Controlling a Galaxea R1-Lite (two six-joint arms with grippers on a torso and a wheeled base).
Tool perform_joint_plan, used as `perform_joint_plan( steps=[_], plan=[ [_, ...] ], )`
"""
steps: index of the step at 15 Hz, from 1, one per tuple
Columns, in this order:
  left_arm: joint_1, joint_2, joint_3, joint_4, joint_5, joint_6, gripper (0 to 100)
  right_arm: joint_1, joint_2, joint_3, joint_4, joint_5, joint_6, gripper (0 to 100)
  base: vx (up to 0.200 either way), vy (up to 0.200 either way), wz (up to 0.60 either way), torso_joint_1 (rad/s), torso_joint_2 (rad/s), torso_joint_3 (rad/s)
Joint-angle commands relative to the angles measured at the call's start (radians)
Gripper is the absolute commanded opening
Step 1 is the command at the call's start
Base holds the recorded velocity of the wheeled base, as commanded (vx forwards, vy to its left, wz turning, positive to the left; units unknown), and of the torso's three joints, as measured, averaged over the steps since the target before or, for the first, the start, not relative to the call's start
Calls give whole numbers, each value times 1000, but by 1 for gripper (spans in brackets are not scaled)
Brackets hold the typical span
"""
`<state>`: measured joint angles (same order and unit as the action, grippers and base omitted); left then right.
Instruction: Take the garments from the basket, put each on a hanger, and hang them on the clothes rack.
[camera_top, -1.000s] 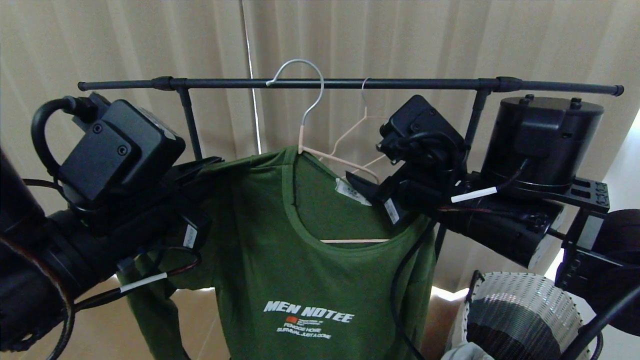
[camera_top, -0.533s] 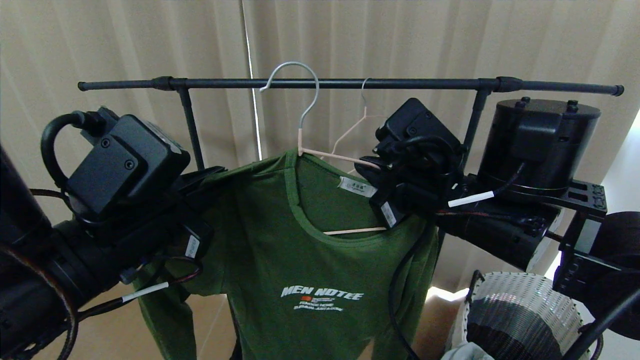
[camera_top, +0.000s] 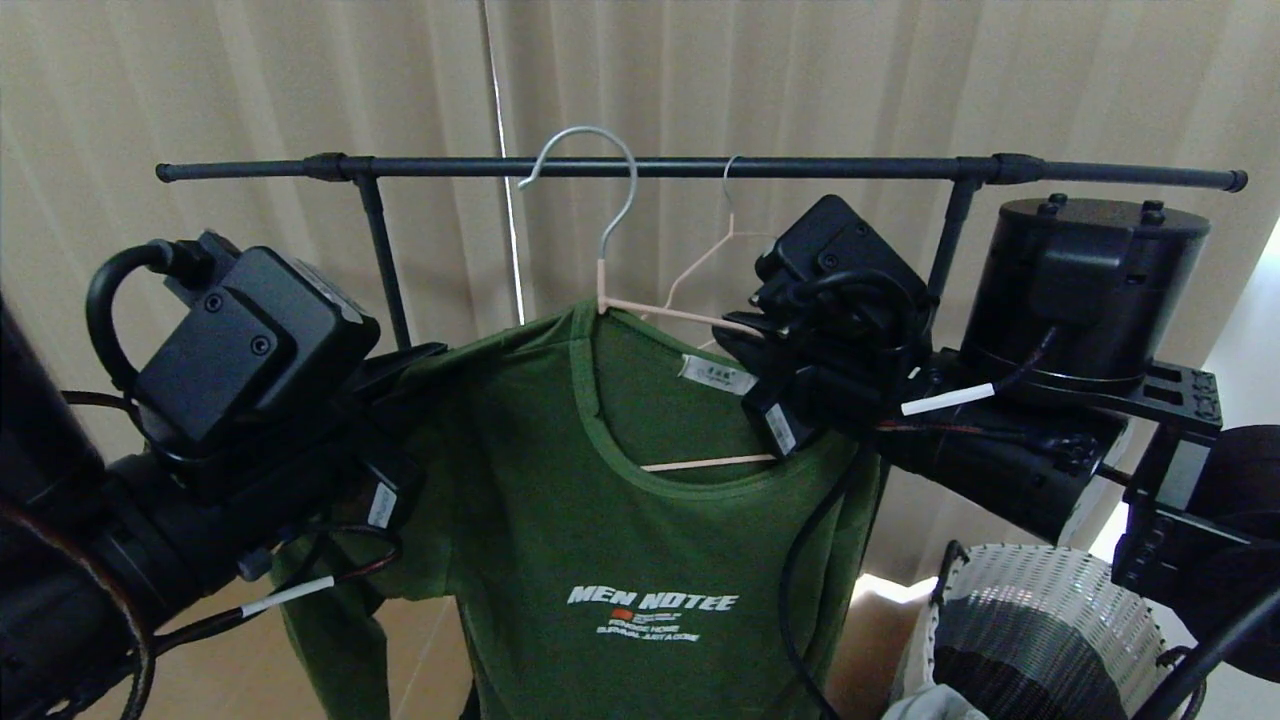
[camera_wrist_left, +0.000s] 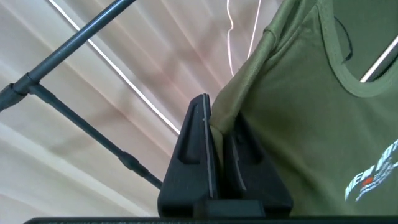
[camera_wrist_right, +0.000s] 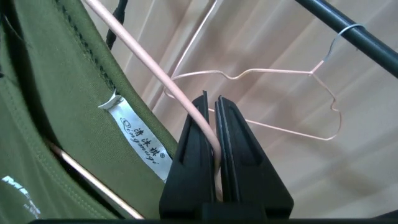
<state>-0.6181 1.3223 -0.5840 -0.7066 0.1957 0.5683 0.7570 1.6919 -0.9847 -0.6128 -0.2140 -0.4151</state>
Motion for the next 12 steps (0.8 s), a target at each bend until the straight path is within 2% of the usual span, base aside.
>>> perform_joint_plan(
  steps=[1,5,7,12],
  plan=[
    [-2,-6,0,-2,-4,-2,100,2,-9,1,-1,4,-1,0,0,0,0,0,0,0],
    [-2,-40,35,-4,-9,-87,100,-44,-47,57,-15,-4,2,0,0,0,0,0,0,0],
    [1,-74,75,-2,-9,-162,100,-84,-90,97,-28,-4,1,0,0,0,0,0,0,0],
    [51,-130,165,-2,-10,-209,100,-114,-167,127,-27,-1,2,0,0,0,0,0,0,0]
  ],
)
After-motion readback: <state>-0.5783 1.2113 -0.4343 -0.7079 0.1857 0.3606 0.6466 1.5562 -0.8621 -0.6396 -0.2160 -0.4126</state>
